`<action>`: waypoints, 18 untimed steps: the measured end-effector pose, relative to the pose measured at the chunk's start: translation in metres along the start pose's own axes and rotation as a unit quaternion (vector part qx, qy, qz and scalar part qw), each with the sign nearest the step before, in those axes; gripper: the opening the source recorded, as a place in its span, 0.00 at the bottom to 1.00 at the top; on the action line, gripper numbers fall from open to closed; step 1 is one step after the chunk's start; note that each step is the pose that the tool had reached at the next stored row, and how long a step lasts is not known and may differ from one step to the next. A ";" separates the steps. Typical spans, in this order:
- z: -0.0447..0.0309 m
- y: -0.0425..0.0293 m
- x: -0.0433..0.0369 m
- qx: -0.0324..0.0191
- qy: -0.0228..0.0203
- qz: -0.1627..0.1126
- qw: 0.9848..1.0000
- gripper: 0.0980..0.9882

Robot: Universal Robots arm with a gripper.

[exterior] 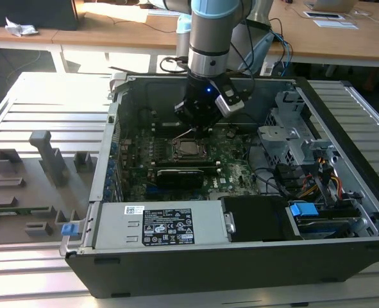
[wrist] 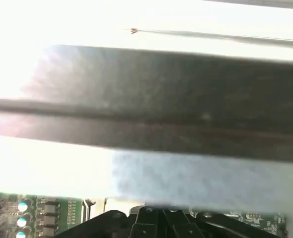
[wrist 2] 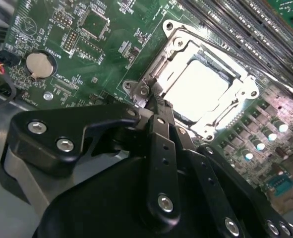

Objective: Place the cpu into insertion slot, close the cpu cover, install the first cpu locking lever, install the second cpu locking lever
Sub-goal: 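Install the first cpu locking lever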

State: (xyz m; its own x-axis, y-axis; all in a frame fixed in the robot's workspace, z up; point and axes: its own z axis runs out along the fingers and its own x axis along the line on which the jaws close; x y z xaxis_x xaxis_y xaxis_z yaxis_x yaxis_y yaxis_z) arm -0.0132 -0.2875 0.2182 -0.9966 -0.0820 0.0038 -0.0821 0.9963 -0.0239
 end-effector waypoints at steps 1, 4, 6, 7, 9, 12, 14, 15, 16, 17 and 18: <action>-0.0007 -0.0002 0.0000 0.000 0.000 0.000 1.000 0.01; -0.0006 -0.0053 0.0010 0.000 0.000 0.000 1.000 0.01; -0.0003 -0.0116 0.0047 -0.003 0.000 0.000 1.000 0.01; -0.0002 -0.0132 0.0089 -0.007 -0.001 0.000 1.000 0.01; -0.0002 -0.0141 0.0160 -0.010 -0.001 0.000 1.000 0.01; -0.0001 -0.0138 0.0299 -0.018 -0.002 0.000 1.000 0.01; -0.0005 -0.0132 0.0386 -0.020 -0.003 0.000 1.000 0.01; -0.0017 -0.0129 0.0419 -0.021 -0.005 0.000 1.000 0.01; -0.0023 -0.0128 0.0429 -0.022 -0.005 0.000 1.000 0.01; -0.0025 -0.0126 0.0433 -0.024 -0.006 0.000 1.000 0.01; -0.0025 -0.0124 0.0437 -0.030 -0.006 0.000 1.000 0.01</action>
State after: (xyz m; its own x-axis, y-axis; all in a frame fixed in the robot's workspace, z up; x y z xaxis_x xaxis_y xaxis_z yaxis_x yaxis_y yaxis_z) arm -0.0558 -0.3033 0.2212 -0.9966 -0.0822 -0.0086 -0.0825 0.9960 0.0356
